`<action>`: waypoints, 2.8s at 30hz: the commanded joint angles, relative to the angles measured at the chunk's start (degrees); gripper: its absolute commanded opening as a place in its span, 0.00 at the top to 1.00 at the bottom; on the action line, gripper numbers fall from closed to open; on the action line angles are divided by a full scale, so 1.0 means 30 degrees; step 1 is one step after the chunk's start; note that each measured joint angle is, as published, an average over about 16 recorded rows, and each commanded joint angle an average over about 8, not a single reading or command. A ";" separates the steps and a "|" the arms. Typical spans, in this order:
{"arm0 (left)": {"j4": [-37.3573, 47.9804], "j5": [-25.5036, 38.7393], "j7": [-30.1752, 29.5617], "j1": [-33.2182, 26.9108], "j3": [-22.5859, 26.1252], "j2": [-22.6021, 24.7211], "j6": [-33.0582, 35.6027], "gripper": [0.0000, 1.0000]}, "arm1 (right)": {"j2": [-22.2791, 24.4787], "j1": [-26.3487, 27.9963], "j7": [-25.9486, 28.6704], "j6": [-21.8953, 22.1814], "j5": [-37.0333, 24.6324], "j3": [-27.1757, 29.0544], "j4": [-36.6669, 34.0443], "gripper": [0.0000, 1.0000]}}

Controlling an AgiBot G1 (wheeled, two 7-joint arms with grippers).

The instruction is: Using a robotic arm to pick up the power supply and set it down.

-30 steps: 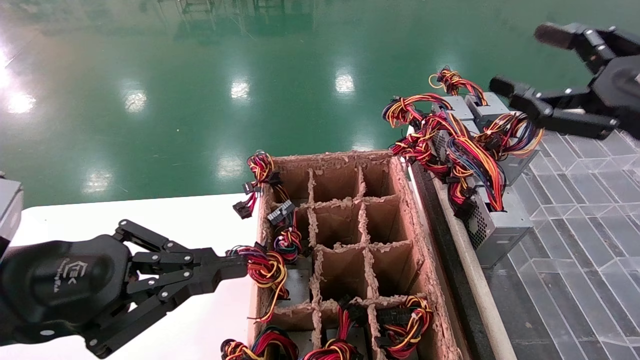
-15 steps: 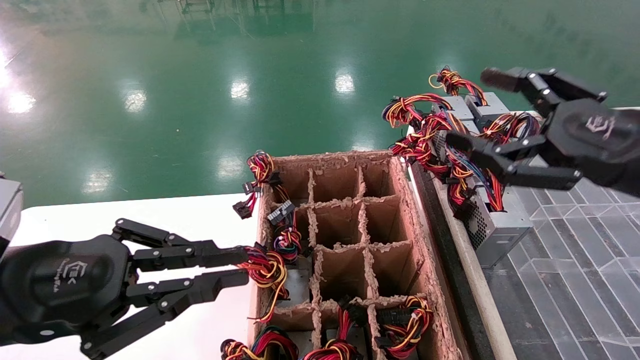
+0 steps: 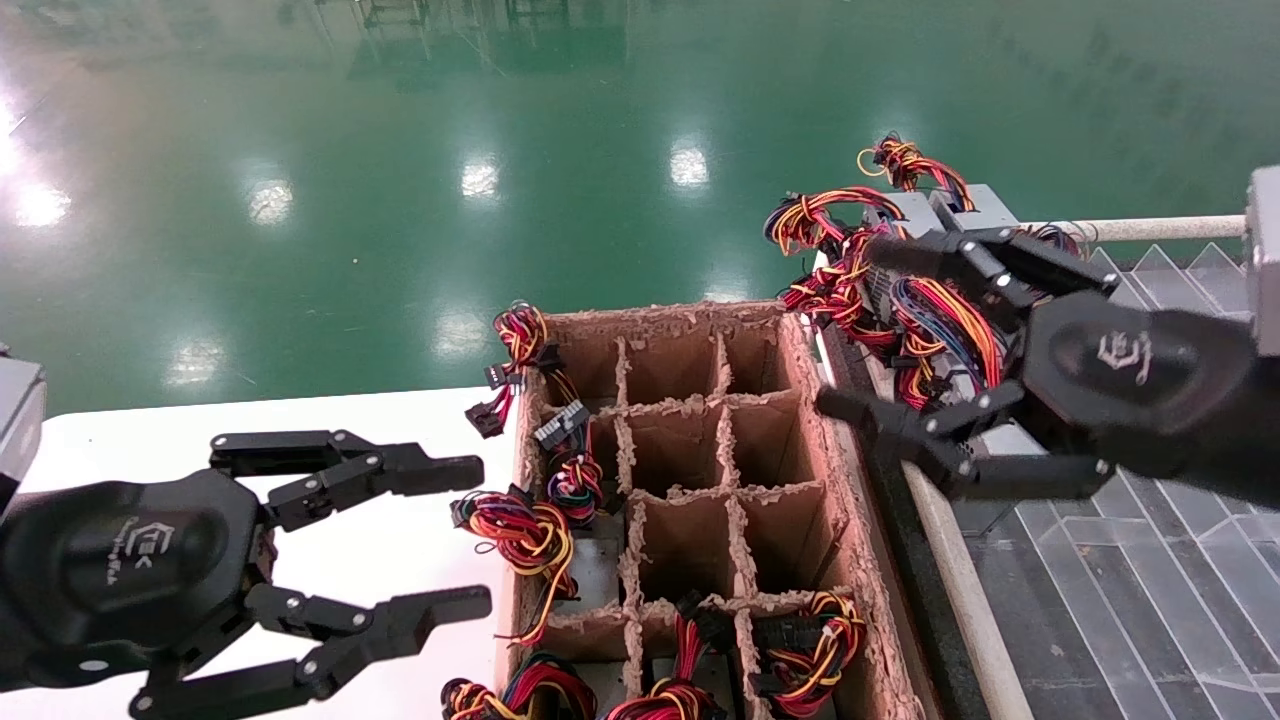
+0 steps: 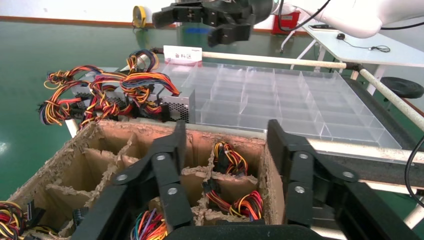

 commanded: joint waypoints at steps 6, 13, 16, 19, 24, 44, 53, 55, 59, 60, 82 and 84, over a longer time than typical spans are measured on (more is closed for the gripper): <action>0.0000 0.0000 0.0000 0.0000 0.0000 0.0000 0.0000 0.00 | -0.0148 -0.0533 0.0631 -0.0681 0.0131 -0.0064 0.0886 0.00; 0.0000 0.0000 0.0000 0.0000 0.0001 0.0000 0.0000 0.00 | -0.0296 -0.1069 0.1266 -0.1364 0.0263 -0.0127 0.1776 0.00; 0.0000 -0.0001 0.0000 0.0000 0.0001 0.0000 0.0000 0.00 | -0.0359 -0.1295 0.1534 -0.1653 0.0319 -0.0154 0.2152 0.00; 0.0000 -0.0001 0.0000 0.0000 0.0001 0.0000 0.0000 0.00 | -0.0421 -0.1519 0.1798 -0.1938 0.0374 -0.0181 0.2524 0.00; 0.0003 -0.0003 0.0001 0.0002 -0.0001 -0.0001 -0.0003 0.00 | -0.0503 -0.1802 0.2122 -0.2298 0.0440 -0.0209 0.2991 0.00; 0.0006 -0.0005 0.0002 0.0004 -0.0001 -0.0001 -0.0005 0.00 | -0.0509 -0.1818 0.2116 -0.2305 0.0471 -0.0219 0.2990 0.00; 0.0006 -0.0005 0.0002 0.0004 -0.0001 -0.0001 -0.0005 0.00 | -0.0499 -0.1789 0.2103 -0.2270 0.0466 -0.0214 0.2951 0.00; 0.0006 -0.0005 0.0002 0.0004 -0.0001 -0.0001 -0.0005 0.00 | -0.0497 -0.1786 0.2101 -0.2267 0.0465 -0.0211 0.2946 0.00; 0.0006 -0.0005 0.0002 0.0004 -0.0001 -0.0001 -0.0005 0.00 | -0.0492 -0.1782 0.2097 -0.2262 0.0461 -0.0208 0.2939 0.00; 0.0006 -0.0005 0.0002 0.0004 -0.0001 -0.0001 -0.0005 0.00 | -0.0491 -0.1781 0.2096 -0.2261 0.0460 -0.0207 0.2938 0.00; 0.0006 -0.0005 0.0002 0.0004 -0.0001 -0.0001 -0.0005 0.00 | -0.0484 -0.1760 0.2077 -0.2234 0.0436 -0.0206 0.2912 0.00; 0.0006 -0.0005 0.0002 0.0004 -0.0001 -0.0001 -0.0005 0.00 | -0.0484 -0.1760 0.2077 -0.2233 0.0435 -0.0206 0.2912 0.00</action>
